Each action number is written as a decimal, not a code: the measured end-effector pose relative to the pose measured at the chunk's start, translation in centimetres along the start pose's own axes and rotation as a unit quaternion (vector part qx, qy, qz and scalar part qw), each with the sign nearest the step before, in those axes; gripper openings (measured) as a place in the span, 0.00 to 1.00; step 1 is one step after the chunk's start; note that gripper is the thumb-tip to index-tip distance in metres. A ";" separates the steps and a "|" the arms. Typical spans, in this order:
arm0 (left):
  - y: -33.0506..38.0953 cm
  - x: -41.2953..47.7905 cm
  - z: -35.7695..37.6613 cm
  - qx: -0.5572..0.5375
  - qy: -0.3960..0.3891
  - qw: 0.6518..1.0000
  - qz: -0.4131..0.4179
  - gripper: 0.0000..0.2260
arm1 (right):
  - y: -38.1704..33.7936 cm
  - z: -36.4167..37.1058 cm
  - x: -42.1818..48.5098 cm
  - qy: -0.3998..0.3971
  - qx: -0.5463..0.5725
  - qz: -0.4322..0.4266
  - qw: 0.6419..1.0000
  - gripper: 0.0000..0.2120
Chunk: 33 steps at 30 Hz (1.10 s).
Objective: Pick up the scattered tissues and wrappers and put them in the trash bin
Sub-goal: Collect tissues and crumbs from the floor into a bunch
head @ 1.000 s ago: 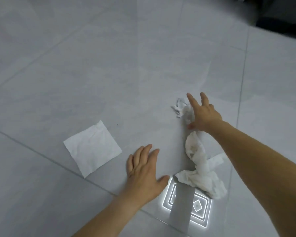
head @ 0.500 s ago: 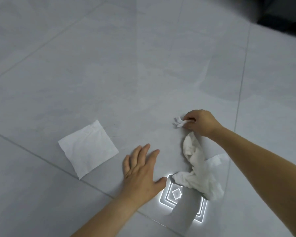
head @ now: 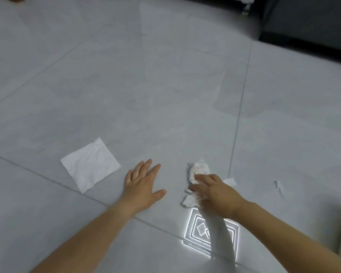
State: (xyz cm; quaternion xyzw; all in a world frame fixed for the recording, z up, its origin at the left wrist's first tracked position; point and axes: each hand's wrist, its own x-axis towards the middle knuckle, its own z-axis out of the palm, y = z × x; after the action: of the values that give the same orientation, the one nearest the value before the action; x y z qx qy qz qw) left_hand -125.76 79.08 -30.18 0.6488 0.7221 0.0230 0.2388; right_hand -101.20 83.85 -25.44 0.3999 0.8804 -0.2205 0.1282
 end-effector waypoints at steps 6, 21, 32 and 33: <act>3.0 -1.7 -1.2 -0.005 -0.043 0.997 -0.058 0.37 | -0.7 2.0 -3.0 0.047 0.082 0.059 0.994 0.18; 25.2 -7.7 -10.6 -0.053 0.019 0.961 0.270 0.37 | 1.9 -16.7 -30.4 0.223 0.048 0.023 0.973 0.16; 44.2 -11.7 -10.7 0.074 -0.005 0.898 0.433 0.39 | 7.8 -15.4 -42.6 0.398 0.069 0.101 0.909 0.14; 45.6 -11.7 -10.6 0.075 0.000 0.896 0.439 0.39 | 8.4 -15.3 -43.4 0.404 0.066 0.106 0.906 0.13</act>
State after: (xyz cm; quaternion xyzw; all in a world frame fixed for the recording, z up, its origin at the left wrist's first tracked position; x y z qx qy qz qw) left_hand -86.94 78.11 -1.50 0.9157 0.3637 0.0713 0.1554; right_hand -67.46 68.17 2.89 0.5531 0.7927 -0.0831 -0.2426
